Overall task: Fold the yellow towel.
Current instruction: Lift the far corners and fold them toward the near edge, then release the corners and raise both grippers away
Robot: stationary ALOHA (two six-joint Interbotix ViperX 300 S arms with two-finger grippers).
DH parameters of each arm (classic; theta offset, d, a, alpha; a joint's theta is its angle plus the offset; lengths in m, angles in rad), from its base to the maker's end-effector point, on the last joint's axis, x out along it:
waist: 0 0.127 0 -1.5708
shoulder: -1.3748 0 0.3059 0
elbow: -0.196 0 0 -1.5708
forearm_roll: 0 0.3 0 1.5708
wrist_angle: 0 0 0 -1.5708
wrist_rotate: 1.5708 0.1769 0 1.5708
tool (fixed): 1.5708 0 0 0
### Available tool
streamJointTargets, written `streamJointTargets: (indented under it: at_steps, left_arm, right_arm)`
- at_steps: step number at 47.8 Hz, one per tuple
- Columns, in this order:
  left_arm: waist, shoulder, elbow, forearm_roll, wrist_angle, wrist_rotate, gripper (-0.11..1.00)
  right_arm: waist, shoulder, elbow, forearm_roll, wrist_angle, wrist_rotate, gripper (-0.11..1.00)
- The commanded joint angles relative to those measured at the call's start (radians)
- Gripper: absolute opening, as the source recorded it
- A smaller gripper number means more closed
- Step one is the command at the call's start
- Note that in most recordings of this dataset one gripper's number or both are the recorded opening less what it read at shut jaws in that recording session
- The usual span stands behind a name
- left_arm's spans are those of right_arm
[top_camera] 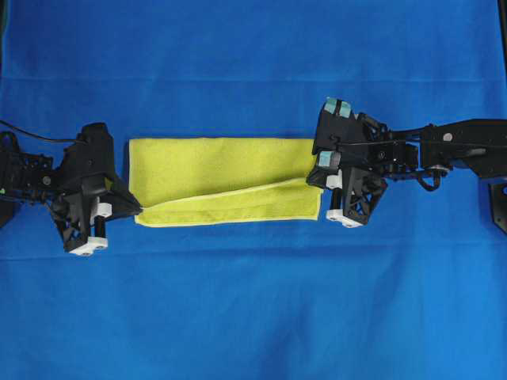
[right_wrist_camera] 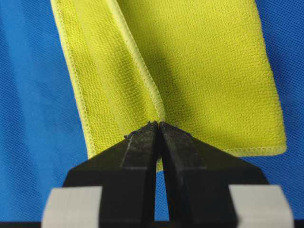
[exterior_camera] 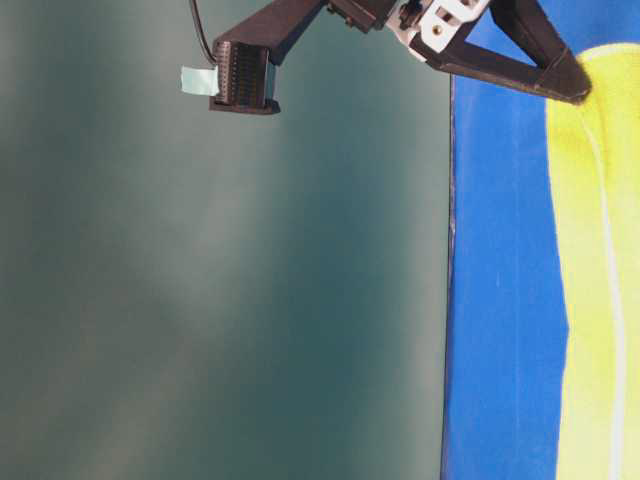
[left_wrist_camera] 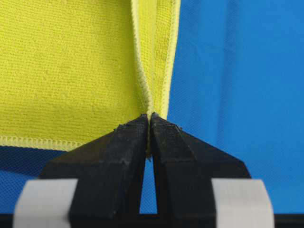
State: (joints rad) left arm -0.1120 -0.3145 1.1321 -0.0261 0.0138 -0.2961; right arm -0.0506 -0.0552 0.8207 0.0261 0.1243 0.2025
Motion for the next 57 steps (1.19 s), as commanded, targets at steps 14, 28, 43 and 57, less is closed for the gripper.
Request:
streamJointTargets:
  at_steps: [14,28,43,57]
  left_arm:
    - [-0.035,-0.002,-0.021,-0.002,-0.031,-0.006,0.58]
    - [-0.100,-0.009,-0.023,-0.002,-0.026,-0.029,0.74]
    - [0.058,-0.086,-0.028,0.000,-0.025,0.060,0.70]
    - [0.227,-0.063,-0.029,0.000,-0.025,0.184,0.70]
  right_arm:
    - [0.067,-0.023,-0.006,0.003,-0.006,0.018,0.62]
    - [0.124,-0.028,-0.014,0.005,0.018,0.049,0.60]
    - [0.006,-0.124,-0.012,-0.069,0.020,0.046,0.60]
    - [-0.123,-0.074,-0.028,-0.095,0.018,0.044,0.60]
